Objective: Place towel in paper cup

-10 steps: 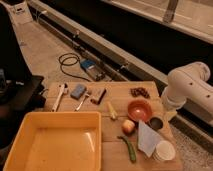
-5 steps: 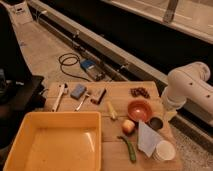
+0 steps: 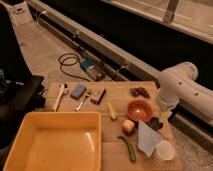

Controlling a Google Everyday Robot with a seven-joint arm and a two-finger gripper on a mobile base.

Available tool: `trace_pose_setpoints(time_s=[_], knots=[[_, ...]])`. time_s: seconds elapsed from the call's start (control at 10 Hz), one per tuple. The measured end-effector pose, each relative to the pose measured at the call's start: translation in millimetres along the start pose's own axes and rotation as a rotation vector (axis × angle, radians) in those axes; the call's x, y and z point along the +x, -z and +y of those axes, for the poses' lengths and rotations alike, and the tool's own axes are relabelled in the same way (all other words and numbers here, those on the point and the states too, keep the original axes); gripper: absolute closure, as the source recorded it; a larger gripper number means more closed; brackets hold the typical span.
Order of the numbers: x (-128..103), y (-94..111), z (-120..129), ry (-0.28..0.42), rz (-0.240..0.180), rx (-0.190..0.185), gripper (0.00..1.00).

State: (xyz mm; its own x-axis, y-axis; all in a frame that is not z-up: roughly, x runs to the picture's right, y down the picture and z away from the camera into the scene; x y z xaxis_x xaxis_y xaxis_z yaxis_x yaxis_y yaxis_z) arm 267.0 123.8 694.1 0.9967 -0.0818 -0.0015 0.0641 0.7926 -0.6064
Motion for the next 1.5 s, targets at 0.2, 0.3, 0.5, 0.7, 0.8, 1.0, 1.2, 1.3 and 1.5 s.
trace_pose_setpoints(time_s=[0.2,0.3,0.5,0.7,0.8,1.0,1.2,1.3,1.5], knots=[[-20,-5,5,0.092,-0.021,-0.012,0.35],[-26,-5,12,0.135,-0.039,-0.020,0.35],[-39,-4,28,0.189,-0.077,-0.035,0.35],[-41,-2,47,0.199,-0.104,-0.047,0.35],[-41,-1,56,0.193,-0.116,-0.054,0.35],[-35,-5,79,0.170,-0.138,-0.088,0.35],[-35,-16,98,0.160,-0.152,-0.149,0.35],[-35,-21,105,0.158,-0.158,-0.173,0.35],[-38,-36,121,0.147,-0.179,-0.233,0.35]])
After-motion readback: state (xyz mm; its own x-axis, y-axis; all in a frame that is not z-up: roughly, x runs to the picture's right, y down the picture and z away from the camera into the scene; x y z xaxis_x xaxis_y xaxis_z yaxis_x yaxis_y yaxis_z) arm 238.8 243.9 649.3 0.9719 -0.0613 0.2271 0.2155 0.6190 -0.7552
